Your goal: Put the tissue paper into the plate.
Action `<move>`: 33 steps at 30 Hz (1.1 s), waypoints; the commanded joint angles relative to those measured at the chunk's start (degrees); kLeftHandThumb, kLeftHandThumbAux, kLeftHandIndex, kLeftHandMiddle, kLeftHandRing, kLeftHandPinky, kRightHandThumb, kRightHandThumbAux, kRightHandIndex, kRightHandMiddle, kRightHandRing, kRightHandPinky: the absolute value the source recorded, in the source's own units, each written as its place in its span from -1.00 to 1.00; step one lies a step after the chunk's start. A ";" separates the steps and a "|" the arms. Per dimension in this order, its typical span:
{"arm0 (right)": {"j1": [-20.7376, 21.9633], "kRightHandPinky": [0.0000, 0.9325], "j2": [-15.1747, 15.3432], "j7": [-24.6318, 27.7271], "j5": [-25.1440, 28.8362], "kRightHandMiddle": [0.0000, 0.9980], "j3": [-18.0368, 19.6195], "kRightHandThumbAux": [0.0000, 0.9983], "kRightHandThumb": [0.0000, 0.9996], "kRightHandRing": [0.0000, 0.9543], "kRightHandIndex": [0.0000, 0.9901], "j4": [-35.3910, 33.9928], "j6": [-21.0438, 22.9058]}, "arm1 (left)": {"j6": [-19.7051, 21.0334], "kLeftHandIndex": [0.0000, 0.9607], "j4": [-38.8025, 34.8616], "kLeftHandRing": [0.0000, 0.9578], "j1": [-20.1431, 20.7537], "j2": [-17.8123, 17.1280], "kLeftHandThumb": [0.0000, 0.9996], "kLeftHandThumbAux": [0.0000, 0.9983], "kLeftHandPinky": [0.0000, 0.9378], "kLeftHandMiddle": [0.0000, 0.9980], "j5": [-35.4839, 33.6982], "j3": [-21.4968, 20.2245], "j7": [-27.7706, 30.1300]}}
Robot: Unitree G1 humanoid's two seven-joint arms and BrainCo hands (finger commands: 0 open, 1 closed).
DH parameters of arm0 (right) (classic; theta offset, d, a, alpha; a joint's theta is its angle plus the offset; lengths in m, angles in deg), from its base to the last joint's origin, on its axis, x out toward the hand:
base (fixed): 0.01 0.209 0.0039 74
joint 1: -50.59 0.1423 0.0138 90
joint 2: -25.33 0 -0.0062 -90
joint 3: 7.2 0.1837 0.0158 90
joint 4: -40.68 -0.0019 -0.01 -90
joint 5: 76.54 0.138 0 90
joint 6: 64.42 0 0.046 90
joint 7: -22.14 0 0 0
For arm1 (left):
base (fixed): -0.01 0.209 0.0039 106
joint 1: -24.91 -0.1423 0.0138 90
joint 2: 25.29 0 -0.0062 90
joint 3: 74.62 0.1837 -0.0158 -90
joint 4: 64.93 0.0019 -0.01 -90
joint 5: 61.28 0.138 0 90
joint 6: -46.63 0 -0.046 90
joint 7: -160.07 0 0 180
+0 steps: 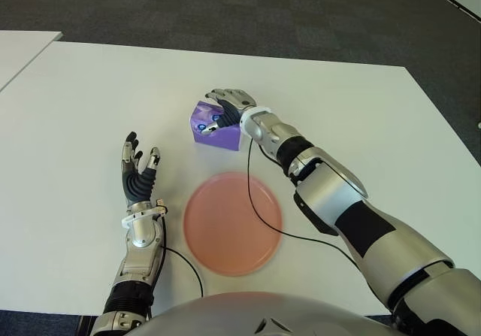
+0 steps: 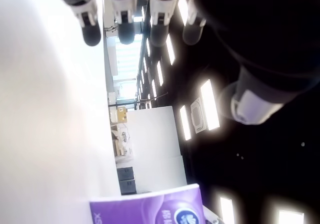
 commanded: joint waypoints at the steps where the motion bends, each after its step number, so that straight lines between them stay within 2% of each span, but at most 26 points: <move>1: -3.09 -1.00 -0.08 0.95 -2.33 -1.00 -2.92 -0.19 -0.57 -1.00 -1.00 -0.08 -1.65 | 1.51 -1.00 6.70 -1.00 -8.23 1.07 -1.00 0.06 -1.00 -1.00 2.42 1.01 -0.31; 12: -4.87 -1.00 0.09 2.45 -6.13 -1.00 -8.46 -0.18 -0.56 -1.00 -1.00 0.57 -2.85 | 0.57 -1.00 6.60 -1.00 -8.48 0.89 -1.00 0.07 -1.00 -1.00 2.35 0.94 -0.13; 18: -6.16 -1.00 -0.38 5.88 -8.52 -1.00 -12.03 -0.17 -0.59 -1.00 -1.00 1.18 -2.66 | 0.72 -1.00 6.20 -1.00 -8.62 1.13 -1.00 0.07 -1.00 -1.00 1.78 0.65 -0.03; 33: -9.28 -1.00 -0.71 9.19 -8.71 -1.00 -15.05 -0.16 -0.64 -1.00 -1.00 1.54 -3.47 | 0.55 -1.00 5.55 -1.00 -9.10 1.14 -1.00 0.08 -1.00 -1.00 1.68 0.61 0.13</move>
